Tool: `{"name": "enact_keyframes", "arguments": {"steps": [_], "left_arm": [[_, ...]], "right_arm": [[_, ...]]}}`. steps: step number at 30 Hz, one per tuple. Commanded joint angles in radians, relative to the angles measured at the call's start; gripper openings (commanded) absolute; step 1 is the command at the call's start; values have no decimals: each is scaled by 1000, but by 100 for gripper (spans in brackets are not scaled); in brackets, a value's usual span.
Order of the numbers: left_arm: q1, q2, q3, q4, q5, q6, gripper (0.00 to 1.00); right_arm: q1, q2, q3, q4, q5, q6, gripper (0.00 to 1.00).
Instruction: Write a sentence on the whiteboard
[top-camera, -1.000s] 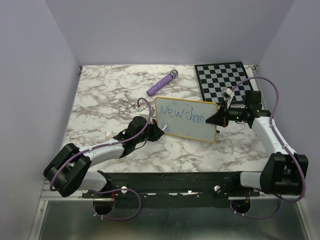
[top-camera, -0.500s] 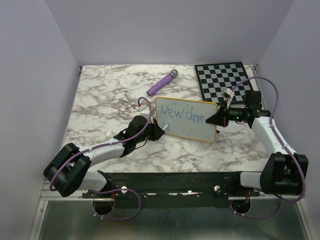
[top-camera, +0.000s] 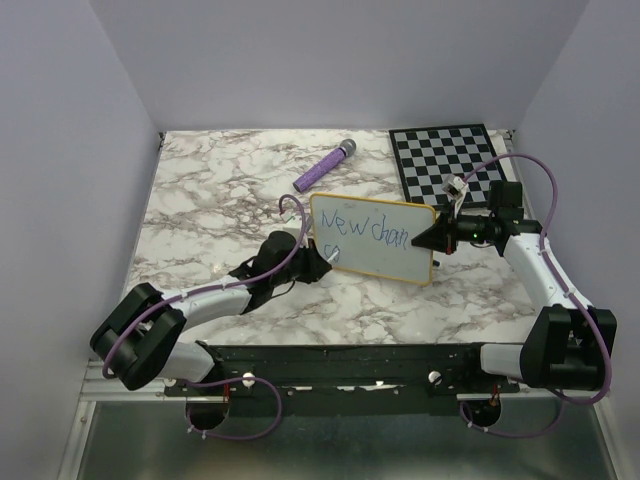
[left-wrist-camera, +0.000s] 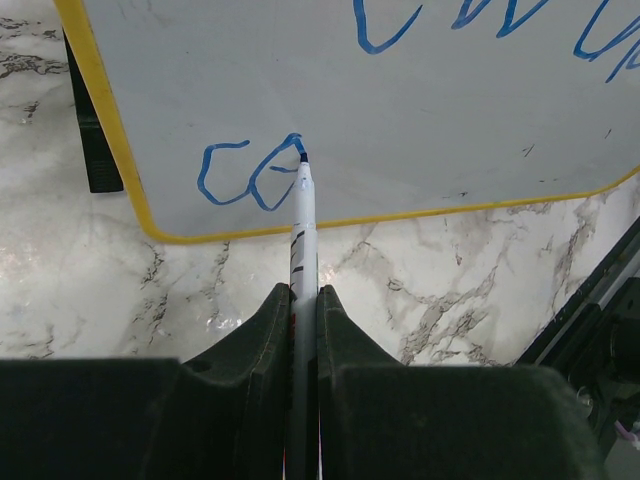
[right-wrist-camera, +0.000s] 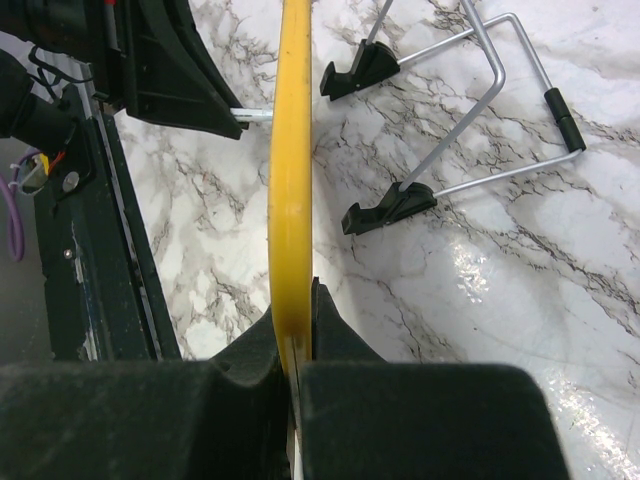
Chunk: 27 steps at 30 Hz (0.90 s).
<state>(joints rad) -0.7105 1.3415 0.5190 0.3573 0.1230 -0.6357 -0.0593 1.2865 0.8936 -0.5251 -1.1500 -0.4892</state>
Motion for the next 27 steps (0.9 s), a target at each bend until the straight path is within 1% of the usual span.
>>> {"name": "enact_keyframes", "arguments": {"steps": [1, 17, 21, 23, 25, 27], "left_arm": [[3, 16, 26, -7, 15, 8, 0], [3, 8, 32, -64, -11, 7, 0], [3, -8, 29, -54, -3, 11, 0], [3, -46, 9, -5, 19, 2, 0], [3, -83, 7, 6, 36, -2, 0], [3, -154, 12, -6, 59, 1, 0]], "right_arm": [[3, -7, 13, -23, -25, -12, 1], [3, -12, 15, -23, -25, -11, 1], [3, -10, 15, -23, -25, -12, 1], [3, -10, 16, -23, -24, -12, 1], [3, -10, 15, -23, -25, -11, 1], [3, -9, 16, -23, -31, -9, 1]]}}
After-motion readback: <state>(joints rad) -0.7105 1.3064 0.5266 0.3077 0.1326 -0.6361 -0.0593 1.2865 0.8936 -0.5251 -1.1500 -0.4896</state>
